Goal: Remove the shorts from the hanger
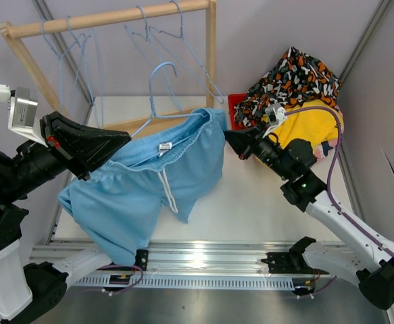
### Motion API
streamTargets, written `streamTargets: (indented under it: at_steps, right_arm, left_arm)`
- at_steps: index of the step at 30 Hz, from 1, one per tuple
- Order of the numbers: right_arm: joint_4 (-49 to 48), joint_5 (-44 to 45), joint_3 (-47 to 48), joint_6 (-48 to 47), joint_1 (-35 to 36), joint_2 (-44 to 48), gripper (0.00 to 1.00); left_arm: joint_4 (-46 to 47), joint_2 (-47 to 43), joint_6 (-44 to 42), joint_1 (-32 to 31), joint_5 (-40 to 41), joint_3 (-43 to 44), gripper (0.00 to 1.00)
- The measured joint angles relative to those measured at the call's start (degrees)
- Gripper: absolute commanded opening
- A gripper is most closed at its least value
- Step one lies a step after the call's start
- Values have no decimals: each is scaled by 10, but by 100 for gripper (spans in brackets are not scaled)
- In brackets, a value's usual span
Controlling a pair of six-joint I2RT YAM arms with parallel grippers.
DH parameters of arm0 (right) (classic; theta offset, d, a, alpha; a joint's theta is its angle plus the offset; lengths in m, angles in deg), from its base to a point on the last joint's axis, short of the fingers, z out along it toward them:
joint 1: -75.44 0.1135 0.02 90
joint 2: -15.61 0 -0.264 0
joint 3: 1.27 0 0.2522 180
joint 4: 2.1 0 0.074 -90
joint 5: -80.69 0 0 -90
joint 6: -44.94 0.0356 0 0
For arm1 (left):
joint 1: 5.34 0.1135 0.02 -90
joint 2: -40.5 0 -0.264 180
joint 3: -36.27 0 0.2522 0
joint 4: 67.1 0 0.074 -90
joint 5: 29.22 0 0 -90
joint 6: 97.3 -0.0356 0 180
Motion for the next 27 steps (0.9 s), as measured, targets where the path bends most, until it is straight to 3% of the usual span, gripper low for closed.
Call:
streamTargets:
  at_steps: [6, 12, 15, 26, 27]
  right_arm:
    - [-2, 49, 24, -38, -31, -8, 0]
    - [-23, 12, 82, -2, -235, -6, 0]
    - [-21, 19, 87, 7, -303, -5, 0]
    - [19, 16, -13, 46, -340, 12, 0]
    - [20, 16, -16, 48, -337, 14, 0]
  left_arm:
    - [-6, -6, -12, -2, 15, -13, 0]
    - [-12, -10, -26, -14, 37, -18, 0]
    - [-4, -14, -30, -20, 48, -18, 0]
    - [8, -19, -34, -29, 63, -3, 0]
    - [21, -21, -37, -29, 52, -17, 4]
